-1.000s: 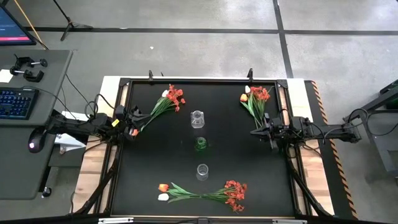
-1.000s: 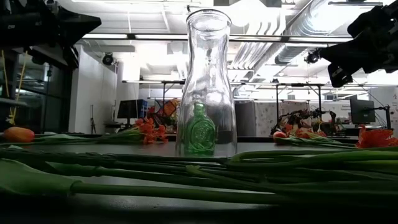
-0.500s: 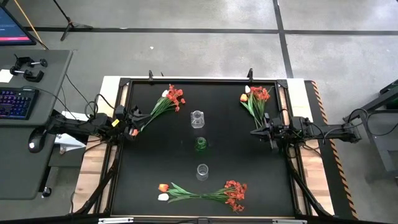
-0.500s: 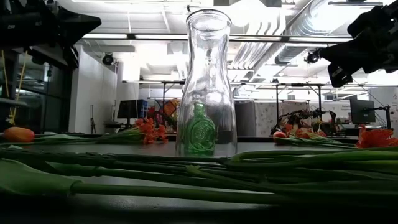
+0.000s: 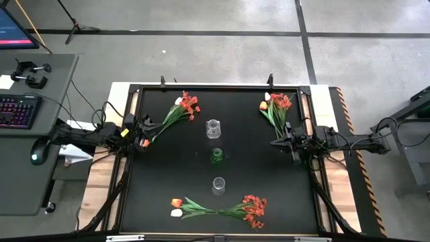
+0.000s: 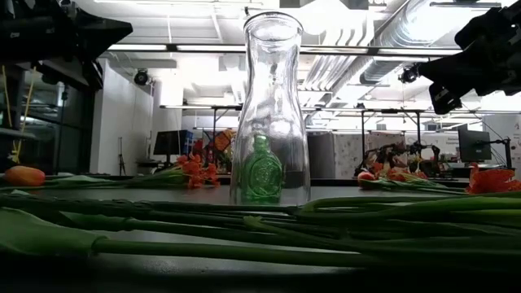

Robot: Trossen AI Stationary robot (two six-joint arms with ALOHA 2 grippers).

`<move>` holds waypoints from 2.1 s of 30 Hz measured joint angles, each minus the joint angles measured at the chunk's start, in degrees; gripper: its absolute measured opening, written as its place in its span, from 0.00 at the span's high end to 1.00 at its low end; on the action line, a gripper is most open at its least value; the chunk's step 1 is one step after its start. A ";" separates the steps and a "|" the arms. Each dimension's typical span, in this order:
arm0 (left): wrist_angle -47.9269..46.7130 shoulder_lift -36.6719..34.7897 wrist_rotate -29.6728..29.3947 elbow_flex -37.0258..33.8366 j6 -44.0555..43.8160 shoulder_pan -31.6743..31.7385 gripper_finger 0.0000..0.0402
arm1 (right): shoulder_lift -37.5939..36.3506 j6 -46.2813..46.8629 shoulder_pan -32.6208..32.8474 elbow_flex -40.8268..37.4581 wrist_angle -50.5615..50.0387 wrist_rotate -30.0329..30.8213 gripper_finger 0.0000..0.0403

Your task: Sort flowers into vase by color

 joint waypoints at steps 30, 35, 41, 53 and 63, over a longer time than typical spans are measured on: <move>-0.01 0.01 -0.01 0.00 -0.02 0.00 1.00 | 0.01 0.00 0.01 0.00 0.00 0.00 1.00; -0.02 0.02 -0.02 -0.02 -0.01 0.00 1.00 | 0.02 0.01 0.02 0.00 0.00 0.00 1.00; -0.01 0.01 -0.02 0.00 -0.02 0.00 1.00 | 0.01 0.01 0.02 0.01 0.00 0.00 1.00; 0.88 0.00 -0.07 0.00 -0.02 0.00 1.00 | 0.00 0.01 0.00 0.02 0.00 0.00 1.00; 7.04 0.00 -1.49 0.00 -14.19 0.00 1.00 | 0.02 0.01 0.00 0.01 0.00 0.00 1.00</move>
